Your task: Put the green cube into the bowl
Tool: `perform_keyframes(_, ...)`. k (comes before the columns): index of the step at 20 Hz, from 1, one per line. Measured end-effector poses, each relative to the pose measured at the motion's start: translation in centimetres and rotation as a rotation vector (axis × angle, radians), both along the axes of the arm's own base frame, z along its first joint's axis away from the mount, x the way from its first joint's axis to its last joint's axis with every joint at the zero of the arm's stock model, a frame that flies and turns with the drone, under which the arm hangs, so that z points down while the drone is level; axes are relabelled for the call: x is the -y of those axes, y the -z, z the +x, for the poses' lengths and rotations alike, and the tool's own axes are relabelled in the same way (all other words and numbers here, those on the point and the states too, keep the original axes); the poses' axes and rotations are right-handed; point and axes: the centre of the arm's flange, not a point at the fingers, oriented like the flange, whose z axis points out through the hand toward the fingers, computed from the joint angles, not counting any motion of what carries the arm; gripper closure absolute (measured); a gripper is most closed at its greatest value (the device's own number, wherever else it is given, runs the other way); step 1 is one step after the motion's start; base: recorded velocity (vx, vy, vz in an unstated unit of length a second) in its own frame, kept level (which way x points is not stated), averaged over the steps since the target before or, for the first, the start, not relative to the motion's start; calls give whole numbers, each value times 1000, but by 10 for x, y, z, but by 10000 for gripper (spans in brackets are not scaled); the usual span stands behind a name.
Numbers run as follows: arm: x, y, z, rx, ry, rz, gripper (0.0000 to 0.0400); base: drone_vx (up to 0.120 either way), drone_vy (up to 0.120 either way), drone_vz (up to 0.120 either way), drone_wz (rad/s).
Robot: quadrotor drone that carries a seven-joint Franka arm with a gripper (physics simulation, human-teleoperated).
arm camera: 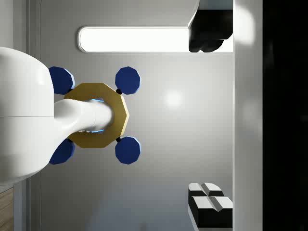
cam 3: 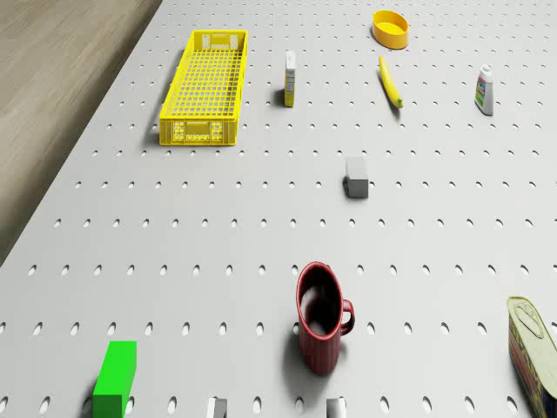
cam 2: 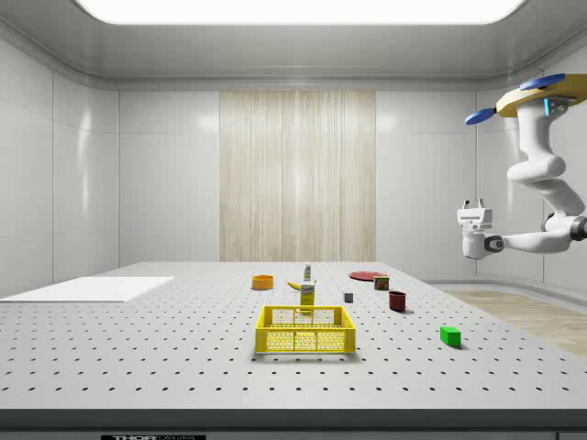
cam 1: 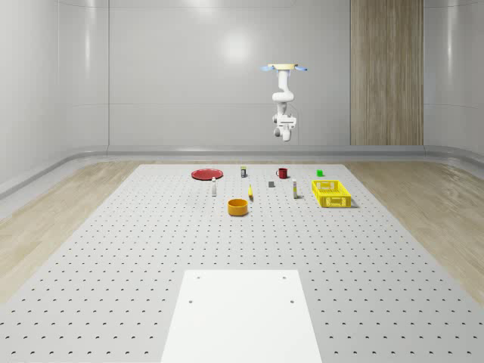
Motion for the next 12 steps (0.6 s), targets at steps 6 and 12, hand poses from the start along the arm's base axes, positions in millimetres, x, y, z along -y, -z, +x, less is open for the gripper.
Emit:
perform_keyframes(6,0,-43,-4,5,0,0,0,120,120,0,0)
perform_keyframes(12,0,-75,-1,9,0,0,0,120,120,0,0)
